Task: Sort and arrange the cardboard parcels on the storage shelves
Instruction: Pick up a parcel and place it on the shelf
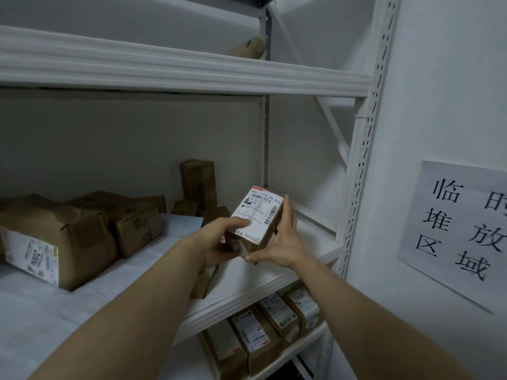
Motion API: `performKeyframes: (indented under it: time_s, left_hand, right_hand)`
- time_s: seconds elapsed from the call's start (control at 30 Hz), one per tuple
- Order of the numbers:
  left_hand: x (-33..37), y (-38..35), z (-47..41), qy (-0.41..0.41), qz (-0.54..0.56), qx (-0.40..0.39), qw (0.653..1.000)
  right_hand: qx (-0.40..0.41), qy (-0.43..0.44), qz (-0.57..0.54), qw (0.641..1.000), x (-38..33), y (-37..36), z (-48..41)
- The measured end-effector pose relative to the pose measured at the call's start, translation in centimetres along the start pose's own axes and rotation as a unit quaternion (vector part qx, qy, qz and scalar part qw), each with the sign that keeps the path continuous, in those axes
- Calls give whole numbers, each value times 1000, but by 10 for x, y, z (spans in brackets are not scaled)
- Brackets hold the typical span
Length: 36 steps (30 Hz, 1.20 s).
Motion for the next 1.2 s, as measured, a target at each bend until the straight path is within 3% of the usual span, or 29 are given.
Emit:
performKeyframes:
  time_s: [0.1, 0.2, 0.27, 0.4, 0.5, 0.6, 0.73, 0.83, 1.0, 1.2]
  left_hand:
    - [-1, -3, 2, -14, -51, 14, 998]
    - [-3, -5, -2, -31, -58, 19, 998]
    - [-5, -3, -8, -57, -124, 40, 990]
    - [-11, -6, -5, -125, -391, 148, 900]
    - [-16, -16, -2, -206, -427, 162, 865]
    - [-21, -20, -6, -219, -463, 165, 843]
    - [-18, -25, -9, -236, -458, 103, 851]
    - [-17, -29, -13, -256, -395, 59, 880]
    - [-17, -53, -6, -302, -311, 114, 894]
    - [-23, -94, -10, -245, -357, 108, 895]
  right_hand:
    - [-43, -30, -41, 998, 2, 6, -4]
    - [-97, -98, -160, 977, 2, 2, -4]
    - [-96, -124, -205, 966, 3, -2, -6]
    - [-51, -153, -242, 957, 4, -3, -10]
    - [4, -143, -231, 962, 5, -6, -13]
    - [37, -112, -165, 979, 8, -8, -15]
    - [66, -66, -77, 993, 13, 0, -11]
    - [90, -32, -46, 994, 18, 6, -12]
    - [69, -51, -105, 991, 16, 13, -7]
    - [127, -38, 36, 991, 43, 53, 5]
Point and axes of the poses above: each hand's wrist, its own z-axis away from the middle knuckle, its own y-axis out of the back of the hand, x = y × z, the point moved 1 cm from there along -z, towards the middle knuckle, and after that the axes turned 7 degrees about -y, right-handed, at the moved point
